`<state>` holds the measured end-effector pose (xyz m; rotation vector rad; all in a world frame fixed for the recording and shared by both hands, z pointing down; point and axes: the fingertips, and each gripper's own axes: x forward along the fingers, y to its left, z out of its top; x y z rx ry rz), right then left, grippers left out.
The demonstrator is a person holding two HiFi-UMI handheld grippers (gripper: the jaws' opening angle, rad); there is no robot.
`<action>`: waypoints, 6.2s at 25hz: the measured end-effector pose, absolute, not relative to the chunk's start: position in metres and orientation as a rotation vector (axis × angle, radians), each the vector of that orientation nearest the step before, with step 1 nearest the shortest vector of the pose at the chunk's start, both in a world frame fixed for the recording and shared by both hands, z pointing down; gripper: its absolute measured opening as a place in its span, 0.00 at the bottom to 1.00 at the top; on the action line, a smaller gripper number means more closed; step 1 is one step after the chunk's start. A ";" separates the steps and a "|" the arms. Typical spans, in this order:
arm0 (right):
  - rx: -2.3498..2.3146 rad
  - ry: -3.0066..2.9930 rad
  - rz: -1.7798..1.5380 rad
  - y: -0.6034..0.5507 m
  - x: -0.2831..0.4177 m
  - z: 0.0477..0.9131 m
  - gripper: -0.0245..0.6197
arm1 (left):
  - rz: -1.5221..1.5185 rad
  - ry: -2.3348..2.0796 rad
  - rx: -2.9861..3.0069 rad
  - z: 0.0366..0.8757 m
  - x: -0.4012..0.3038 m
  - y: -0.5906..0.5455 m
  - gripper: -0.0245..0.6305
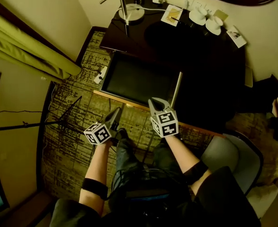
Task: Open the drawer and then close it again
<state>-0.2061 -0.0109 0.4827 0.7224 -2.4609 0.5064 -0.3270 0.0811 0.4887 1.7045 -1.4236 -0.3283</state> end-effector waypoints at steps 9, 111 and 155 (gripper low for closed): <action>0.748 -2.526 0.457 0.000 -0.179 0.419 0.04 | 0.090 -1.650 1.988 0.393 -0.312 0.085 0.04; 1.157 -2.362 0.640 -0.071 -0.114 0.593 0.04 | 0.515 -1.606 1.921 0.708 -0.223 -0.045 0.04; 1.224 -2.366 0.691 -0.118 -0.101 0.584 0.04 | 0.529 -1.643 2.065 0.666 -0.227 -0.219 0.04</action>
